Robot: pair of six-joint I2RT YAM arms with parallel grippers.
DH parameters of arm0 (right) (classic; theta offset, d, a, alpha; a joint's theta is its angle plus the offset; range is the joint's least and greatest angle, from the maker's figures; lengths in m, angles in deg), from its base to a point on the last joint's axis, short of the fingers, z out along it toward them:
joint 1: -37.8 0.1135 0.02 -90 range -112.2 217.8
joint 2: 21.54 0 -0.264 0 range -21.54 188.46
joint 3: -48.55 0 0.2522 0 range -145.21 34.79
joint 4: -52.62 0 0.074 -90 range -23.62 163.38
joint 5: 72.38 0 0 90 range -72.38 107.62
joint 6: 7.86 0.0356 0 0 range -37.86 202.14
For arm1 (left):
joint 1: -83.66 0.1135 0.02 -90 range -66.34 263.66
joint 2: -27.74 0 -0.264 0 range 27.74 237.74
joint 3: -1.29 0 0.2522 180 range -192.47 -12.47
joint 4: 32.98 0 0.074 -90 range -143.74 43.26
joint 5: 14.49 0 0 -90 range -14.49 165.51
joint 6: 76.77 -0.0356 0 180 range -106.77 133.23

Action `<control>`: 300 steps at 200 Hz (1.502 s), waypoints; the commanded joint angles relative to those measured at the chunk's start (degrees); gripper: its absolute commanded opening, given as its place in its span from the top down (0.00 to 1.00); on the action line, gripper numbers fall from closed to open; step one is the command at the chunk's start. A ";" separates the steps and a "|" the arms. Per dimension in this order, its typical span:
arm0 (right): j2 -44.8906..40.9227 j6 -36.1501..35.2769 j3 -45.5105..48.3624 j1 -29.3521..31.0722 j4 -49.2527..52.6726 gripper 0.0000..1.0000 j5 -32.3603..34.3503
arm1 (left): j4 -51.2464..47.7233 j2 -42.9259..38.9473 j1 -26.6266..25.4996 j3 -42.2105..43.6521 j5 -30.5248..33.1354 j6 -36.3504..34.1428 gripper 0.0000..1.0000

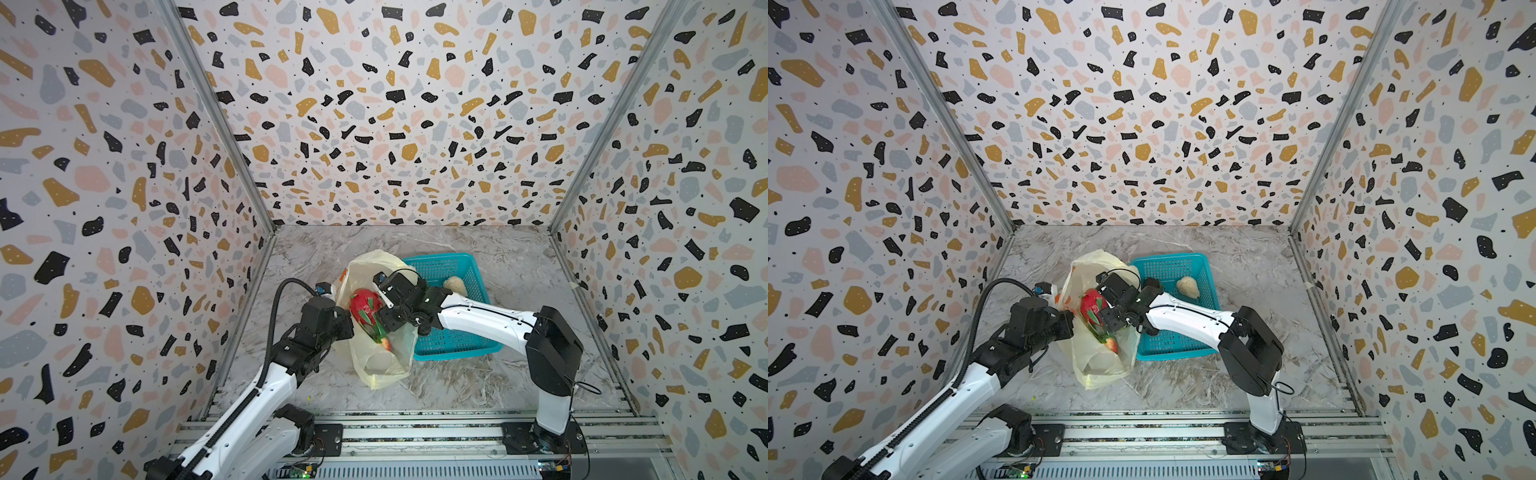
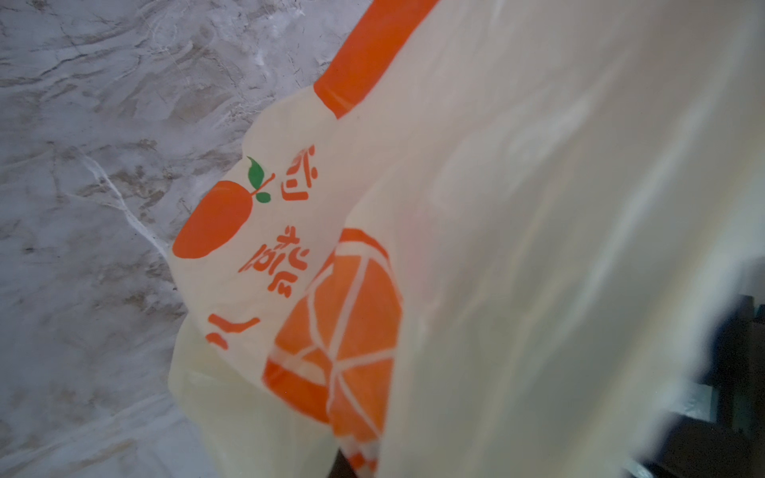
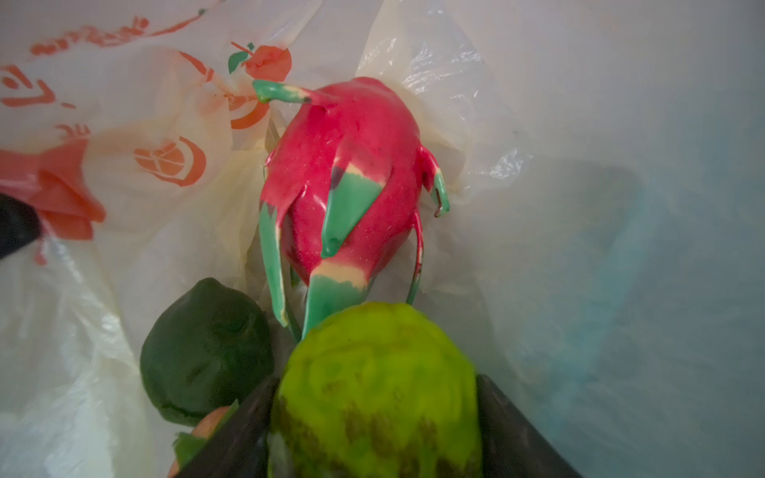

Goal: Place the fruits into the plastic bag
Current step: 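Lift the green-yellow mango with the right gripper into the bag held by the left, then open the right gripper in the bag and withdraw it to the basket, then grasp the dark red-speckled avocado in the basket with the right gripper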

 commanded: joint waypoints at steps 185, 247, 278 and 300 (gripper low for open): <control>-37.87 -7.02 18.19 -0.43 -27.45 0.16 3.84 | 1.13 0.49 0.28 0.66 0.02 0.08 1.00; -44.48 20.23 29.71 -20.38 -18.82 0.17 7.74 | 1.53 0.58 0.27 0.74 -0.35 0.43 1.00; -36.54 21.99 31.57 -25.07 -16.64 0.17 -6.93 | 1.51 0.60 0.23 0.84 -0.35 0.41 1.00; -28.62 19.87 29.81 -23.70 -14.75 0.17 -15.64 | 1.38 0.56 0.22 0.67 -0.50 0.41 1.00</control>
